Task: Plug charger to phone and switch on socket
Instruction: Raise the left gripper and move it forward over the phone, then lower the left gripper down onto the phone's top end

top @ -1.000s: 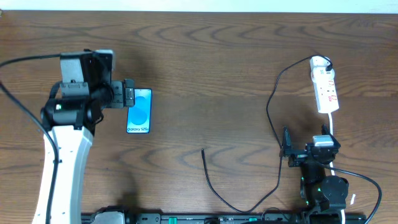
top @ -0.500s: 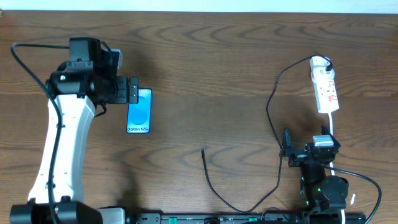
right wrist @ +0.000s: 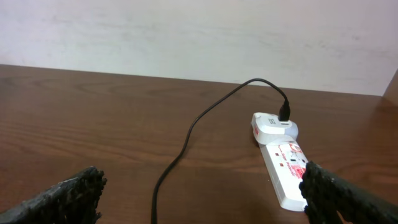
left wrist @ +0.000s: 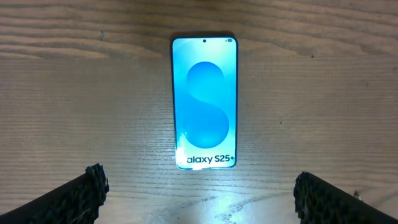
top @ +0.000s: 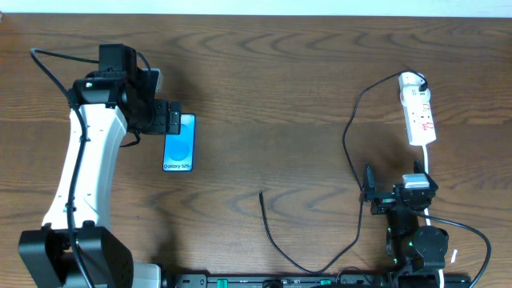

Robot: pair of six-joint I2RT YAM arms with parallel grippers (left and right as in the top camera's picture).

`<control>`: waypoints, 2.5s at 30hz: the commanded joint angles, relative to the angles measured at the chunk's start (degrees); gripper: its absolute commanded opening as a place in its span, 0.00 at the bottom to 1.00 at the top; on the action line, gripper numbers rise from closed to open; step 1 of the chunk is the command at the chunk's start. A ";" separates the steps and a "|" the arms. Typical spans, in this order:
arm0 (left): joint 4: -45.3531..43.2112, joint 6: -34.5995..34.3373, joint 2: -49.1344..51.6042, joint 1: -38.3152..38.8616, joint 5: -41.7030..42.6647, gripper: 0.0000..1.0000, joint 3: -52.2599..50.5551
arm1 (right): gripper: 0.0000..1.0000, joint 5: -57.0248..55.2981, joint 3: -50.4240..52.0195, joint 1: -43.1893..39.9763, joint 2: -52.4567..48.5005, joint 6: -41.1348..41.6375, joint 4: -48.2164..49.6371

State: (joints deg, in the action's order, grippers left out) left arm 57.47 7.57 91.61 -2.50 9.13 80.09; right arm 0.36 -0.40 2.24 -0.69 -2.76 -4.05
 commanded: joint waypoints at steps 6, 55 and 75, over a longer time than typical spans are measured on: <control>0.26 0.76 2.12 2.23 0.74 0.98 1.46 | 0.99 -0.42 0.09 0.48 0.31 -0.70 -0.28; -7.69 0.76 20.63 2.47 0.74 0.98 0.61 | 0.99 -0.42 0.09 0.48 0.31 -0.70 -0.28; -8.72 0.76 20.63 2.47 0.26 0.98 0.59 | 0.99 -0.42 0.09 0.48 0.31 -0.70 -0.28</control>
State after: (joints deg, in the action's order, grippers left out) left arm 48.77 7.57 111.81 -0.14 9.13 80.18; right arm 0.36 -0.40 2.24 -0.69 -2.76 -4.05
